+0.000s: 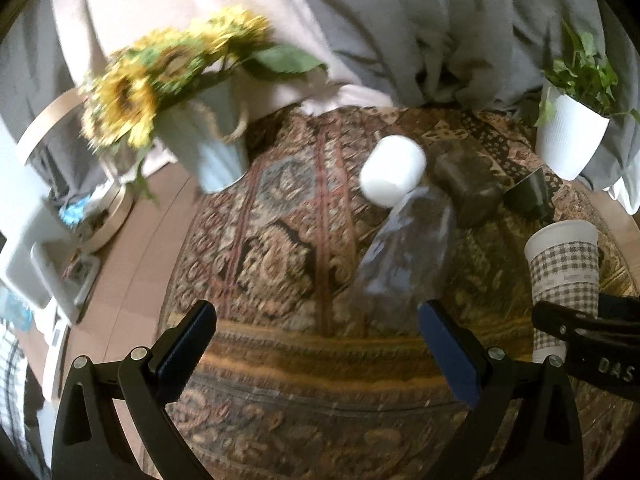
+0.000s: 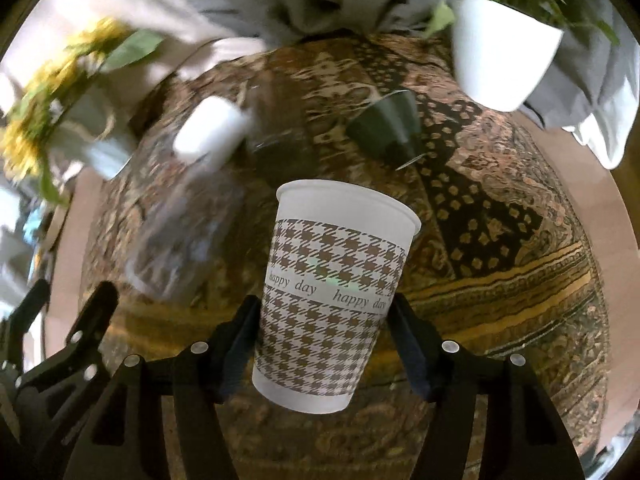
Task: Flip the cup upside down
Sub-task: 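Lift the paper cup with the right gripper and rotate it rim-down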
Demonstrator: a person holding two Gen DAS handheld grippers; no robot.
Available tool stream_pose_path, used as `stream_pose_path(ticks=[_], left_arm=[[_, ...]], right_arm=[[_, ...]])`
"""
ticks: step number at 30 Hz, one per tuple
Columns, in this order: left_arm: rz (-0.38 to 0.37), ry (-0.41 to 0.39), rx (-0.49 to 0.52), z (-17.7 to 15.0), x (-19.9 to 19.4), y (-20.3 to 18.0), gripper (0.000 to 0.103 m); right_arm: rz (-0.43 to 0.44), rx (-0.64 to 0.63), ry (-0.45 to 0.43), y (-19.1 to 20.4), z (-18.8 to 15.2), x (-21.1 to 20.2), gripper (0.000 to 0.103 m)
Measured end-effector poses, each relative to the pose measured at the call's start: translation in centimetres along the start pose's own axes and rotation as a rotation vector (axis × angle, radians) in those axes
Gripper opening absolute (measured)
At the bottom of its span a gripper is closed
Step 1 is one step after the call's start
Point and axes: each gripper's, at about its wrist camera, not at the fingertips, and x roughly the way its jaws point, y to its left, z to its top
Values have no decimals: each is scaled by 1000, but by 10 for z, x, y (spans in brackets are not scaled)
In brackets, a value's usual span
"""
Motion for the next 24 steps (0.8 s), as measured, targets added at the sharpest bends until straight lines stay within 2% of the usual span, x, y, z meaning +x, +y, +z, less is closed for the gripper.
stream_pose_path(ticks=[6,11,22,24], left_arm=[[47,26,-21,-24,-6,21,103],[89,56,-13,-40,-3,26,103],[90,84,-12,-53,1,20,103],[88,83,-16,-53,0,19,103]], right_arm=[[26,-104,39,25,-22,2,64],[13,-143,85,32,-36,18,64],[4,-184,85,34,-47,33,65],[-11,-185,81,34,-46,33,71]])
